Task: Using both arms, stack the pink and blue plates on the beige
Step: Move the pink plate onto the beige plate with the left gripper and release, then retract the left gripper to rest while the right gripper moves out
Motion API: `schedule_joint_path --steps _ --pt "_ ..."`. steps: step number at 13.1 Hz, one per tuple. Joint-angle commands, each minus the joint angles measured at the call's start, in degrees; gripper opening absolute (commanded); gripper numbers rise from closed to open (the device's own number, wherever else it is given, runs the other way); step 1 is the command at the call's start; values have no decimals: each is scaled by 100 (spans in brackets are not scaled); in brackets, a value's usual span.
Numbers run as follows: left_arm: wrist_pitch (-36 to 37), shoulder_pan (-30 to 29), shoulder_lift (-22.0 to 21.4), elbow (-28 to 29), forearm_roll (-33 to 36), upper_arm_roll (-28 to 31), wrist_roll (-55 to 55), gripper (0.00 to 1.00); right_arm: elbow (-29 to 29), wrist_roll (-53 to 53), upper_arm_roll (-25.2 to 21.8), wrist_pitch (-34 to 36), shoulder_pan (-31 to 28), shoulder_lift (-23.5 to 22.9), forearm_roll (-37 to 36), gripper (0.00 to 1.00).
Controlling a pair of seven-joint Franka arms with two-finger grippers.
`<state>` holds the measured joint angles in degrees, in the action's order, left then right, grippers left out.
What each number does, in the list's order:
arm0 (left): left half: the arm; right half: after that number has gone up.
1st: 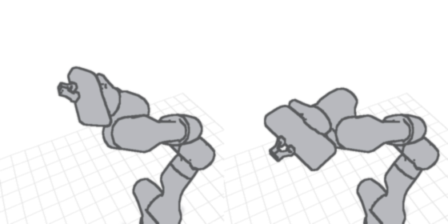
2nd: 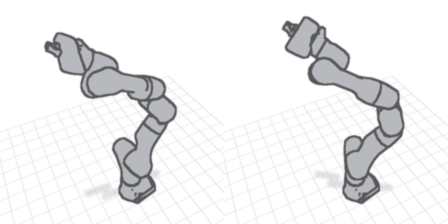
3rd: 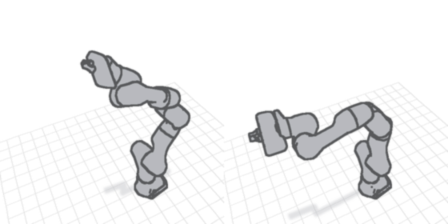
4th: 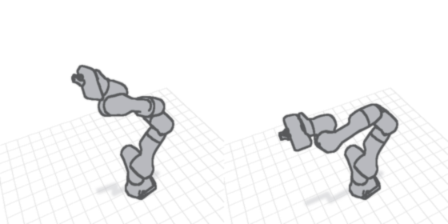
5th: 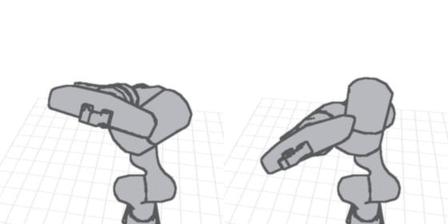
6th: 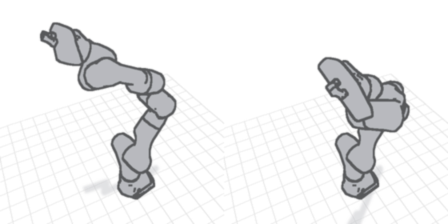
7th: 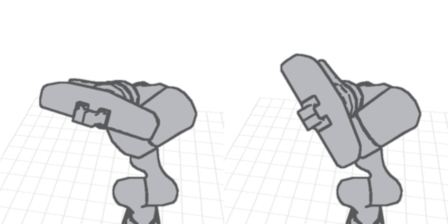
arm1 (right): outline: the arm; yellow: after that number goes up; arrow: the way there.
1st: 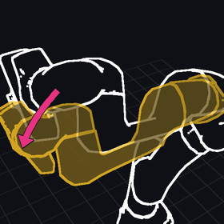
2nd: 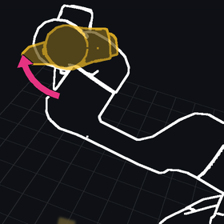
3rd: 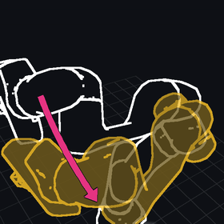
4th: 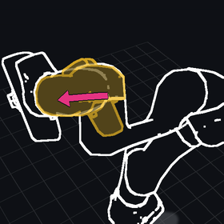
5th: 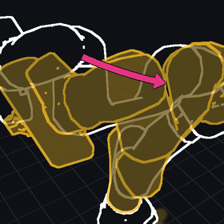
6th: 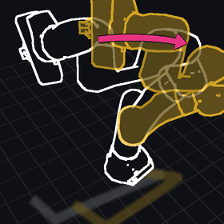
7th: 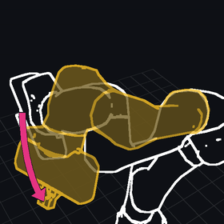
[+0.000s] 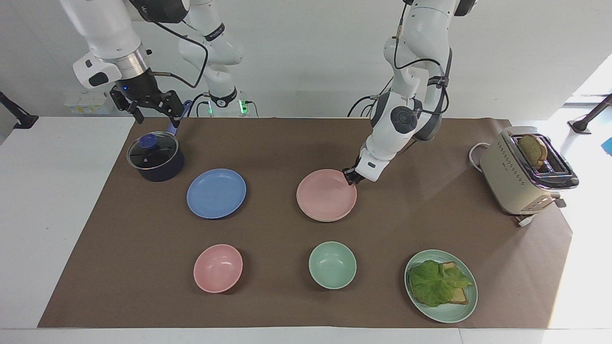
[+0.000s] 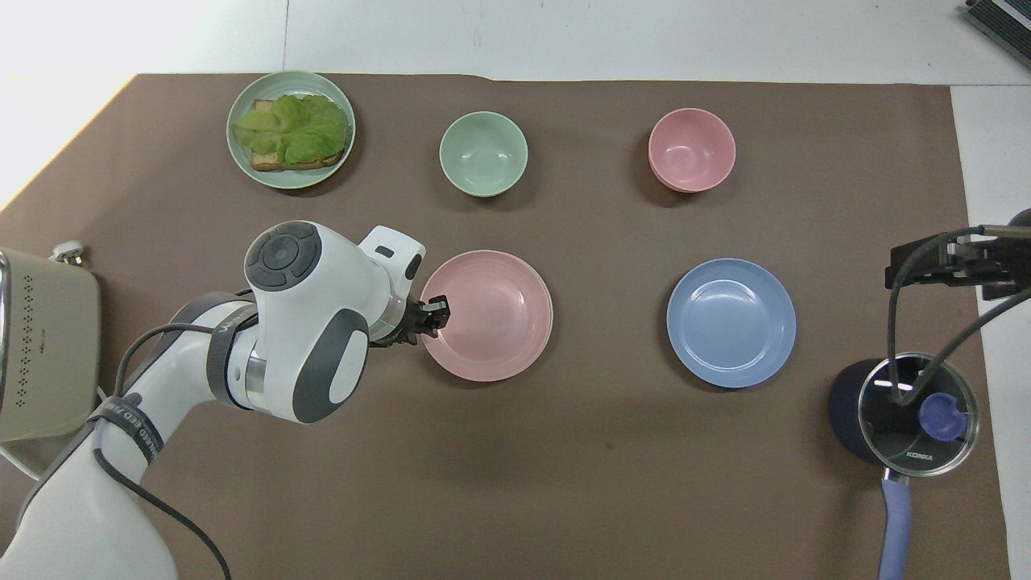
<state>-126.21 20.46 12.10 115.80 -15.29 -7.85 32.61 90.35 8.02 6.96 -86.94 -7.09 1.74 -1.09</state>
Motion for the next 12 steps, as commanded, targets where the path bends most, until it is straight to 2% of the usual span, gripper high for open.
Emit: schedule_joint_path --steps 1,3,6,10,12 --pt "61 -68 -129 -22 -97 81 -79 100 26 -152 25 -86 -82 19 126 100" --pt "577 -479 -173 -380 43 108 -158 100 26 -161 25 -86 -82 19 126 100" --pt "1395 -990 -269 -1084 1060 108 -640 100 26 -161 25 -86 -82 19 126 100" --pt "2607 -1667 -419 -2278 1440 125 -1905 100 26 -169 25 -86 -82 19 126 100" --pt "2908 -2036 -568 -2527 1494 125 -2467 100 26 -143 25 -77 -82 28 126 100"
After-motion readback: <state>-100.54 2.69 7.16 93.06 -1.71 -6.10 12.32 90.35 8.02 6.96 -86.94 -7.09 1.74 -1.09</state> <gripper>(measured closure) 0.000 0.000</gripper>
